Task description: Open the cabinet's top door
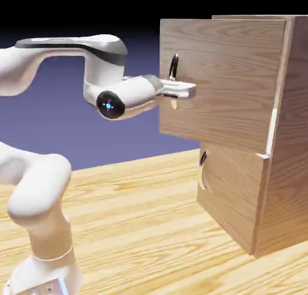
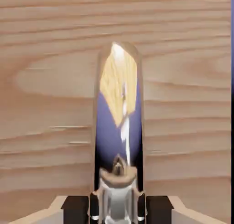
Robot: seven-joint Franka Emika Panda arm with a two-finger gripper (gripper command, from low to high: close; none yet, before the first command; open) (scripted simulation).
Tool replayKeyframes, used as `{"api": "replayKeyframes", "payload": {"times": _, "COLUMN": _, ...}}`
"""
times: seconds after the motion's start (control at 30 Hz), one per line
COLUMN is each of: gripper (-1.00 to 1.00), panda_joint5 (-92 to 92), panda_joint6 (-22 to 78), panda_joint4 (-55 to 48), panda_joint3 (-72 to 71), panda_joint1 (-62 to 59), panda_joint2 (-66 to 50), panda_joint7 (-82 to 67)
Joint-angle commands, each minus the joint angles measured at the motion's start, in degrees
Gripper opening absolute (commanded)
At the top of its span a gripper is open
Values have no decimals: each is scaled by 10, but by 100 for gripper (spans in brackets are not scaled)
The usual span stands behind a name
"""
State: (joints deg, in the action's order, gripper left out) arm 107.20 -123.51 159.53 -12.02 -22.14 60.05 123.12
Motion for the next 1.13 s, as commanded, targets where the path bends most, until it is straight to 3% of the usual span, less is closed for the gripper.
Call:
{"api": "replayKeyframes", "payload": {"times": 0.0, "gripper": -100, "panda_joint5": -23, "panda_joint6": 22, "panda_joint4": 3, "panda_joint3": 21, "panda_joint1": 0, "panda_joint2": 0, "panda_joint7": 1}}
{"api": "replayKeyframes", "payload": {"times": 0.4, "gripper": -100, "panda_joint5": -281, "panda_joint6": 301, "panda_joint4": -54, "panda_joint3": 269, "panda_joint1": -3, "panda_joint2": -97, "panda_joint7": -25}}
{"api": "replayKeyframes", "payload": {"times": 1.07, "gripper": -100, "panda_joint5": -464, "panda_joint6": 781, "panda_joint4": -415, "panda_joint3": 565, "panda_joint1": 118, "panda_joint2": -493, "panda_joint7": -170}}
{"api": "replayKeyframes", "payload": {"times": 1.1, "gripper": 100, "panda_joint5": -464, "panda_joint6": 781, "panda_joint4": -415, "panda_joint3": 565, "panda_joint1": 118, "panda_joint2": -493, "panda_joint7": -170}}
